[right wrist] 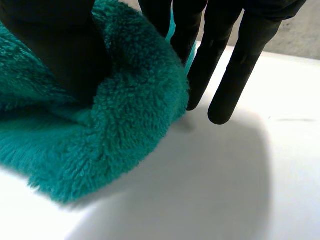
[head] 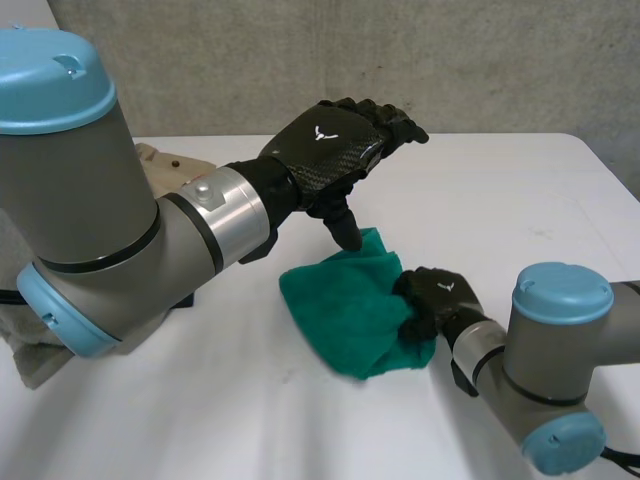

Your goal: Fold the laundry.

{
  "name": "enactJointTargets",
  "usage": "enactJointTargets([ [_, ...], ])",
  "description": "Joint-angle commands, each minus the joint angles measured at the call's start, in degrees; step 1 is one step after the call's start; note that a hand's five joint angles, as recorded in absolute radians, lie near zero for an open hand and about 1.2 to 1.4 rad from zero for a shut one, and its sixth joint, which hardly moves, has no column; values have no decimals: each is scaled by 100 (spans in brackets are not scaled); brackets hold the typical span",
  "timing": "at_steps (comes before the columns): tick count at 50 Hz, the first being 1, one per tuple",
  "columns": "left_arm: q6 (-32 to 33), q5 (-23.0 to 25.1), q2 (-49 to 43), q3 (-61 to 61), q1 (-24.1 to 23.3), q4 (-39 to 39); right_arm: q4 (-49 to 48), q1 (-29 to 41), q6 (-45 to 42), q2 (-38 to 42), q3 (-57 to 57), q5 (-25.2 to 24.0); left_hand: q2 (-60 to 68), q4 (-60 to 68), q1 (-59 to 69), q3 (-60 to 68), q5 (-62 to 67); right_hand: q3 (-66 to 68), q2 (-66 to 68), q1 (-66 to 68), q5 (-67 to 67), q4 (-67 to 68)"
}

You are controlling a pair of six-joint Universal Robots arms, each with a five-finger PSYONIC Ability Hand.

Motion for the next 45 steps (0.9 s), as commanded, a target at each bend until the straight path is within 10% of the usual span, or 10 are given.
enactJointTargets([
  [1,-6,0,94,-49,49,49,41,-487,-18,236,-689,-77,-185,-213,-238,-248,-260,1609,1964,2404,1855,1195],
  [24,-50,0,235,13,49,76,2492,-3132,-352,4391,-8316,564,-185,-213,-238,-248,-260,1609,1964,2404,1855,1195],
  [40,-6,0,174,13,22,76,2397,-3572,-572,4517,-8645,511,-185,-213,-238,-248,-260,1609,1964,2404,1855,1195],
  [41,-6,0,174,13,22,76,2397,-3564,-581,4499,-8619,485,-185,-213,-238,-248,-260,1057,1412,1852,1304,643],
  [43,-14,-9,165,4,22,84,2397,-3529,-590,4438,-8505,468,-185,-213,-238,-248,-260,-5391,-5036,-4596,-5145,-5805],
  [45,-15,-9,173,-5,22,84,2388,-3493,-590,4359,-8364,450,-185,-213,-238,-248,-260,-4988,-4633,-4193,-4741,-5401],
])
